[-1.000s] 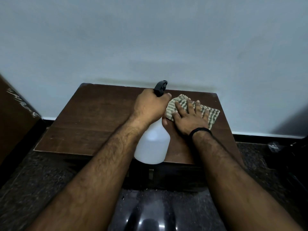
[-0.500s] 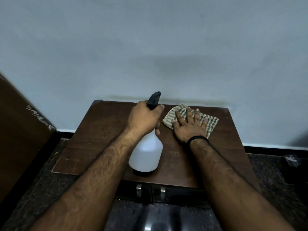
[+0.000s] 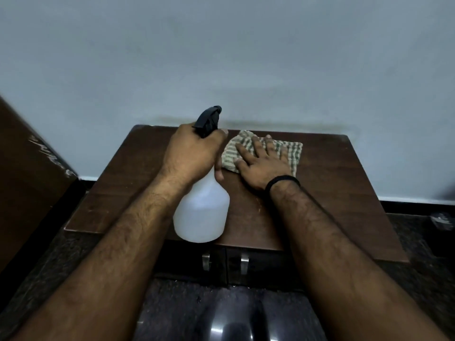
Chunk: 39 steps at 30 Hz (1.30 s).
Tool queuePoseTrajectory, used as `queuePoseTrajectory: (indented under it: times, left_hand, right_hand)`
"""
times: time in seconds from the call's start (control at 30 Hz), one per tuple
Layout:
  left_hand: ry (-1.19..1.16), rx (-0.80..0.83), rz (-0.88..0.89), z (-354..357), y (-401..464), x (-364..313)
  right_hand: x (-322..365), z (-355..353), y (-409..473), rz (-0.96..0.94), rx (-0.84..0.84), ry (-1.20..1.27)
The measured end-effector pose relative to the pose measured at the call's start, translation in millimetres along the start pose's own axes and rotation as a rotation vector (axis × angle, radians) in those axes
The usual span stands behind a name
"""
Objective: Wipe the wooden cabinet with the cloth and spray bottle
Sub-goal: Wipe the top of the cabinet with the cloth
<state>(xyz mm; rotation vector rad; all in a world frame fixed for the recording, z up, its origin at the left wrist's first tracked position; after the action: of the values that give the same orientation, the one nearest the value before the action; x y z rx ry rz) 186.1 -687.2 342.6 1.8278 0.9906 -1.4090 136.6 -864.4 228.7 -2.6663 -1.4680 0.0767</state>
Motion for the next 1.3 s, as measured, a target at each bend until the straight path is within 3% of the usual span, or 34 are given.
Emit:
queuePoseTrajectory:
  times: [0.4, 0.73, 0.9, 1.07, 1.3]
  left_hand:
    - [-0.078, -0.024, 0.131, -24, -68, 10]
    - [-0.040, -0.013, 0.136, -16, -146, 38]
    - [-0.005, 0.026, 0.134, -10, -186, 63]
    - [0.001, 0.019, 0.128, -1, -220, 88]
    - [0.012, -0.061, 0.148, 11, -251, 127]
  right_hand:
    - [49, 8, -79, -0.140, -0.007, -0.040]
    - [34, 19, -155, -0.105, -0.067, -0.008]
    - [17, 35, -194, -0.042, -0.249, -0.014]
    - [4, 58, -230, -0.044, -0.555, -0.042]
    - [7, 84, -246, -0.071, -0.717, 0.007]
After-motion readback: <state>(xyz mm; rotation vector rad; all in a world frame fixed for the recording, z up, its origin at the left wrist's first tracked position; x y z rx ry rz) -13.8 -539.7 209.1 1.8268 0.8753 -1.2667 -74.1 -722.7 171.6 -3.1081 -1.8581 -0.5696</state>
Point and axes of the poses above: each hand's wrist, its own y-axis towards the middle knuckle, its own z-axis out of the palm, x = y × z, the point moved 2 cm from there along y, towards the middle knuckle, and after that the axes turned 11 degrees about -y, right-handed, at the moved point
